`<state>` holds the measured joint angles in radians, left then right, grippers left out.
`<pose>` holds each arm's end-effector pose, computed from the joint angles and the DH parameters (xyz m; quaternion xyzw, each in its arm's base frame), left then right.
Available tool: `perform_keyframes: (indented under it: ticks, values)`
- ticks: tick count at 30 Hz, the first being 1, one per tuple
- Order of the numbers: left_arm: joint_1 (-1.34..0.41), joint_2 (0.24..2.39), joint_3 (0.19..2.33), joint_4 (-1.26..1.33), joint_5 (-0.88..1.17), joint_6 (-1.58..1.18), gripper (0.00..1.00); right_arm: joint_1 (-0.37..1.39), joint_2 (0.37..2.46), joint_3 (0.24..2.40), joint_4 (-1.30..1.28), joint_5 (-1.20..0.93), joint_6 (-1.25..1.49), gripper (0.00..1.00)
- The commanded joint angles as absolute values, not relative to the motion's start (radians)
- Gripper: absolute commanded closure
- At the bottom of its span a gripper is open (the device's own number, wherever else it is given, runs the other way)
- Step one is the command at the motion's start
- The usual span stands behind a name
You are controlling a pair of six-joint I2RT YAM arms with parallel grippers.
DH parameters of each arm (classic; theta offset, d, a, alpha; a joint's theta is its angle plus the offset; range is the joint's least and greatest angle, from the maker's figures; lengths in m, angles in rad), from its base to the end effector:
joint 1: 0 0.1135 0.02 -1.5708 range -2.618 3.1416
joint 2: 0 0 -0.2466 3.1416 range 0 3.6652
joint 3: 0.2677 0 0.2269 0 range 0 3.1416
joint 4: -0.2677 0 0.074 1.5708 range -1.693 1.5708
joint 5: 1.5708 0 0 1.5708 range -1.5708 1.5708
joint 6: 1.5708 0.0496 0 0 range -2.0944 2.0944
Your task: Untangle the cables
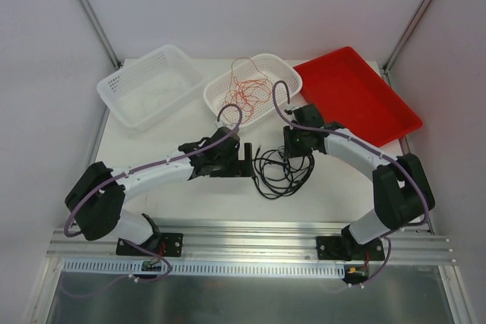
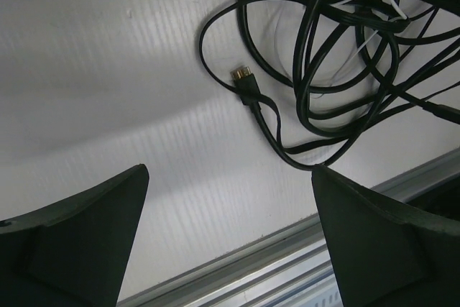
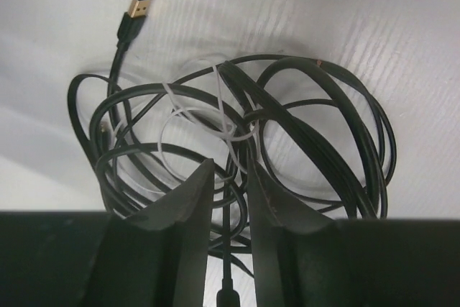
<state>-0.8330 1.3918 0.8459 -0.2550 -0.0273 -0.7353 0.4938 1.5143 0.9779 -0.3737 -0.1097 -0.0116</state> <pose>0.1895 -0.2065 0.2051 0.0401 0.9259 -0.2562 0.2748 0.2620 0.1472 0.2021 -0.2534 0.9101 0.1277 0.3021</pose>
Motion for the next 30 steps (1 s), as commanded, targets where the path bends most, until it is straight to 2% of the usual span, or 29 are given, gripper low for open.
perform_keyframes:
  ticks: [1,3,6,7,11,20,30]
  values:
    - [-0.859,1.448,0.899,-0.226,-0.029,-0.759,0.02,0.497,1.567,1.022,-0.318,-0.103,-0.041,0.73]
    - [-0.865,1.46,0.902,-0.222,-0.025,-0.767,0.02,0.497,1.585,1.023,-0.308,-0.1,-0.048,0.75]
    - [-0.871,1.467,0.894,-0.219,-0.023,-0.775,0.02,0.497,1.601,1.031,-0.31,-0.086,-0.057,0.85]
    - [-0.873,1.465,0.893,-0.219,-0.025,-0.776,0.02,0.497,1.597,1.031,-0.311,-0.089,-0.06,0.91]
    - [-0.874,1.444,0.871,-0.219,-0.032,-0.782,0.02,0.506,1.523,1.046,-0.343,-0.113,-0.071,0.99]
    - [-0.874,1.358,0.828,-0.221,-0.052,-0.792,0.02,0.546,1.283,1.281,-0.569,-0.152,-0.112,0.99]
    - [-0.874,1.191,0.775,-0.221,-0.098,-0.769,0.03,0.571,1.138,1.581,-0.598,-0.239,-0.103,0.99]
